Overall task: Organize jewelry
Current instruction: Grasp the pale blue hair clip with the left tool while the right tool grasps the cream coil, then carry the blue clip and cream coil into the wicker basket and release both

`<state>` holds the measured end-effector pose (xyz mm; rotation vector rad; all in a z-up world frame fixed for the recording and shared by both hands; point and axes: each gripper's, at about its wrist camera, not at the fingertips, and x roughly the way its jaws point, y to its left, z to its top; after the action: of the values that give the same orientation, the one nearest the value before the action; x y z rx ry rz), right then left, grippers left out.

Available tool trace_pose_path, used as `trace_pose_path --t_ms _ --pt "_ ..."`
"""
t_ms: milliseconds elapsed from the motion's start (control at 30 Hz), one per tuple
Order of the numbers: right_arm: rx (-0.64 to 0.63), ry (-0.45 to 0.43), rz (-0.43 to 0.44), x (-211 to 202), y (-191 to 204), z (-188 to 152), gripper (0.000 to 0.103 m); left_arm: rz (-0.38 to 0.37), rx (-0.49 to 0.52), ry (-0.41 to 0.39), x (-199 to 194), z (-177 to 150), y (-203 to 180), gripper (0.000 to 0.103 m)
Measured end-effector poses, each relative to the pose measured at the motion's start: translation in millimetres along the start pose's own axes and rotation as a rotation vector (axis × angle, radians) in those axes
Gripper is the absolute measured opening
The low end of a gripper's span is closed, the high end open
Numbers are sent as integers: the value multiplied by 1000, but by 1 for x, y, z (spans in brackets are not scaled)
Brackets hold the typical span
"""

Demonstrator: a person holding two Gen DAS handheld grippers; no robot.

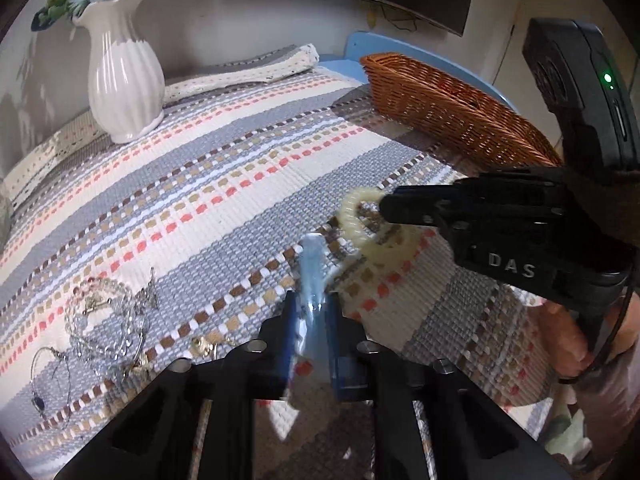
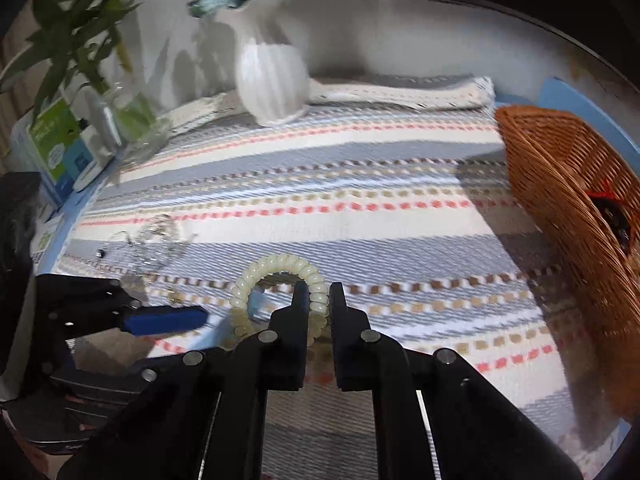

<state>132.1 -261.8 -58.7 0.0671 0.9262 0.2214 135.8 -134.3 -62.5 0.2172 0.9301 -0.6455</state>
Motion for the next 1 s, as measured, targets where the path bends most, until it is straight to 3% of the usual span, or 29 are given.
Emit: trace_pose_path --t_ms 167,367,500,633,867,1000 --pt "-8 19 -56 -3 -13 -7 12 -45 -44 -16 -1 -2 7 11" --pt "12 37 -41 -2 -26 -11 13 -111 -108 -18 -2 -4 20 11" --pt "-7 35 -56 -2 -22 -12 13 -133 -128 -27 -5 -5 24 10" --pt "-66 28 -121 0 -9 -13 13 -199 -168 -40 -16 -2 30 9" --pt "-43 -48 -77 -40 -17 -13 12 -180 -67 -136 -57 38 2 9" --pt "-2 -119 -99 -77 -38 -10 12 -224 -20 -189 -59 72 -29 9"
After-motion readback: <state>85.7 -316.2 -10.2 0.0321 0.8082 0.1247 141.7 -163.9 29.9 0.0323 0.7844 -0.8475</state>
